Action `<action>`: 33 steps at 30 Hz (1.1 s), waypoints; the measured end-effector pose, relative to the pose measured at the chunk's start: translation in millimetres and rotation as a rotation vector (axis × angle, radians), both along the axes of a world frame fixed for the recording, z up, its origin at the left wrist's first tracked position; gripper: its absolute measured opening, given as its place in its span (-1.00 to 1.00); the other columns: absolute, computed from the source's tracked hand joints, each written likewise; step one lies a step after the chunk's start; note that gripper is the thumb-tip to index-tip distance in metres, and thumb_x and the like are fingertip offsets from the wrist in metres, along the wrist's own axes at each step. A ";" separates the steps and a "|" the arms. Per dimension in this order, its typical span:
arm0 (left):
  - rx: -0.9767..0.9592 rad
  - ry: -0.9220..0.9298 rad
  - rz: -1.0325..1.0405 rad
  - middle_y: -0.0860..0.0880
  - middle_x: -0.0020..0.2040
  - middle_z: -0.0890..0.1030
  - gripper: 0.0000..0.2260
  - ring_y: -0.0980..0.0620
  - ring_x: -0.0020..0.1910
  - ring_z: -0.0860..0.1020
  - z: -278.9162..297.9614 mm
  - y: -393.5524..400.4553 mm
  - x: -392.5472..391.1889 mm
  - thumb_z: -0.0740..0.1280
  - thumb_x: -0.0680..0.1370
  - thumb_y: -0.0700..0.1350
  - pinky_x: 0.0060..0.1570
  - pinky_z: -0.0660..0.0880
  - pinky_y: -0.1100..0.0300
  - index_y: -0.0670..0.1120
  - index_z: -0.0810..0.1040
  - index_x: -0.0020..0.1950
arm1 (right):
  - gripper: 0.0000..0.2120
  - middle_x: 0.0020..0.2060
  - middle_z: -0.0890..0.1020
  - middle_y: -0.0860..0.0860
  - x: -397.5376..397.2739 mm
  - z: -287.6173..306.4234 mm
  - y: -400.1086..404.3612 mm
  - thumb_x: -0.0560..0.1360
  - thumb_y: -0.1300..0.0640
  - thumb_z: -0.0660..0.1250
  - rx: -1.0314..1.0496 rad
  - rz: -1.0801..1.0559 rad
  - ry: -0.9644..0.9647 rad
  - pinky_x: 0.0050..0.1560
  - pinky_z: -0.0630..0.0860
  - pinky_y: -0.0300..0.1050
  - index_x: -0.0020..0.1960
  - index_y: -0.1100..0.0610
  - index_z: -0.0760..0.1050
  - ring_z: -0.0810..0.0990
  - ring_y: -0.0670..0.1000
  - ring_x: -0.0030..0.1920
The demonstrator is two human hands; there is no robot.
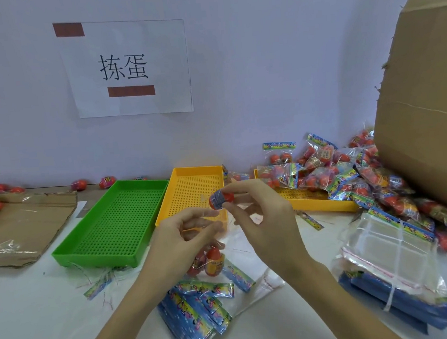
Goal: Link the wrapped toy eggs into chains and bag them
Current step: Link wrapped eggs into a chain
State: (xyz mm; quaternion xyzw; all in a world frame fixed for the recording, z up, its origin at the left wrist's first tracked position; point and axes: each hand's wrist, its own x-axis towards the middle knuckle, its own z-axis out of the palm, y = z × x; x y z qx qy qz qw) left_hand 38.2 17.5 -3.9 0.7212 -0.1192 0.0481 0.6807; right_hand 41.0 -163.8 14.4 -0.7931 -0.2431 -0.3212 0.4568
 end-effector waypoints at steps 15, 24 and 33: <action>-0.062 -0.085 -0.121 -0.06 -0.01 0.77 -0.72 -0.04 -0.02 0.76 4.5 -0.6 -4.2 0.49 0.51 -0.11 -0.05 0.65 0.27 -0.03 0.68 0.21 | -0.81 0.03 0.67 -0.18 -0.4 0.5 -3.3 0.62 0.20 0.37 -0.081 0.155 0.215 0.01 0.61 -0.26 0.17 0.00 0.65 0.65 -0.13 0.04; -0.022 -0.064 -0.029 0.01 -0.05 0.77 -0.75 0.06 -0.14 0.75 2.5 0.7 -0.5 0.52 0.49 -0.12 -0.18 0.59 0.36 -0.04 0.71 0.16 | -0.71 0.11 0.70 -0.06 2.5 -1.5 -3.6 0.74 0.17 0.13 -0.022 0.318 0.357 0.23 0.57 0.00 0.29 0.11 0.61 0.64 -0.02 0.21; -0.016 -0.016 0.088 0.01 -0.05 0.77 -0.80 0.03 -0.18 0.75 -0.6 7.6 5.7 0.56 0.49 -0.18 -0.18 0.60 0.36 -0.04 0.74 0.10 | -0.73 0.10 0.67 0.07 58.0 -8.3 -49.5 0.69 0.22 0.16 -0.225 -0.456 0.356 0.15 0.51 -0.05 0.21 0.20 0.62 0.60 0.07 0.12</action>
